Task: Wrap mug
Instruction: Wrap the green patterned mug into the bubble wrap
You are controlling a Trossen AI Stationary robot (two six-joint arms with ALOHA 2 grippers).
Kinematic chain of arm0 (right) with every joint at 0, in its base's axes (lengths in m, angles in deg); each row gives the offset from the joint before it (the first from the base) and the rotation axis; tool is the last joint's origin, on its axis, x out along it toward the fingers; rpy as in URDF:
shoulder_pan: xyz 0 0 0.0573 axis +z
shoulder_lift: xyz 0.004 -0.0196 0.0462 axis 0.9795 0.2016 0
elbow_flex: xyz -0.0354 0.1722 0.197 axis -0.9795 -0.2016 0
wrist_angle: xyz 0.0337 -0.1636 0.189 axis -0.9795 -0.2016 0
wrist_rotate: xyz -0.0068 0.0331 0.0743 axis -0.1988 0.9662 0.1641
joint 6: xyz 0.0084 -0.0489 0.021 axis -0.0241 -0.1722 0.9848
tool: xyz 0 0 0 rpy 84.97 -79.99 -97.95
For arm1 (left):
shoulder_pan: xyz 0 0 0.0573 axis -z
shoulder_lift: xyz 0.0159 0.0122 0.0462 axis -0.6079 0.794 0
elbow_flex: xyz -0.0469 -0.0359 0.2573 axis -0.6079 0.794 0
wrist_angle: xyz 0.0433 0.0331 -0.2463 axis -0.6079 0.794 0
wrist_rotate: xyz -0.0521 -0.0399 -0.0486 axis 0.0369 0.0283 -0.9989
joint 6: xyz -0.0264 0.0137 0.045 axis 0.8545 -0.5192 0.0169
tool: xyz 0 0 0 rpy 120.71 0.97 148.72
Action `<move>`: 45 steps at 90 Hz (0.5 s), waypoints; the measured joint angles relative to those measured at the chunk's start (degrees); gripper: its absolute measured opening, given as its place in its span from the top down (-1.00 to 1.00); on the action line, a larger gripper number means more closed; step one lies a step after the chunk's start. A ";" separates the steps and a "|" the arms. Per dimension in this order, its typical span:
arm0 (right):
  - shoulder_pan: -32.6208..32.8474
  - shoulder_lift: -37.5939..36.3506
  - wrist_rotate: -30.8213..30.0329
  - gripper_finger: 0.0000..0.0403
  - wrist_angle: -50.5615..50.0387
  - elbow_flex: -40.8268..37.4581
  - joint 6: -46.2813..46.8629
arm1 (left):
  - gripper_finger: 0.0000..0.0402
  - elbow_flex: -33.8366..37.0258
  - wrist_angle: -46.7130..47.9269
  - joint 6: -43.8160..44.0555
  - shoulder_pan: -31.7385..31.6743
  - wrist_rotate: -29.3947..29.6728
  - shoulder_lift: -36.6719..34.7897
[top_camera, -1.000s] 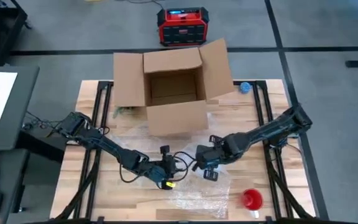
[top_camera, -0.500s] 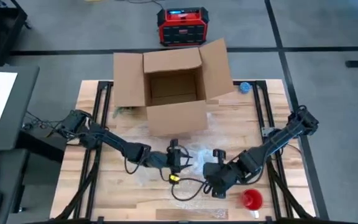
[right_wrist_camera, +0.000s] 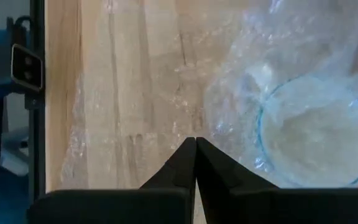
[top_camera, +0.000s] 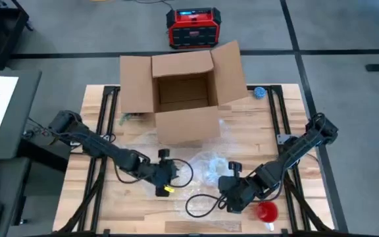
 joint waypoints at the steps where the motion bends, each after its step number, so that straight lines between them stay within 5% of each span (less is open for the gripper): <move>1: -0.03 0.00 -0.09 1.00 0.14 0.00 0.00 | 0.60 0.24 -1.00 -0.41 -0.06 0.33 0.42; 22: -0.03 0.00 -0.54 1.00 1.22 0.00 -0.02 | 0.96 1.08 -25.99 -11.11 -3.75 -2.38 10.27; 45: 0.44 0.00 -0.64 1.00 1.67 0.00 -0.16 | 1.00 -5.81 -30.93 -18.64 -5.75 -7.17 12.90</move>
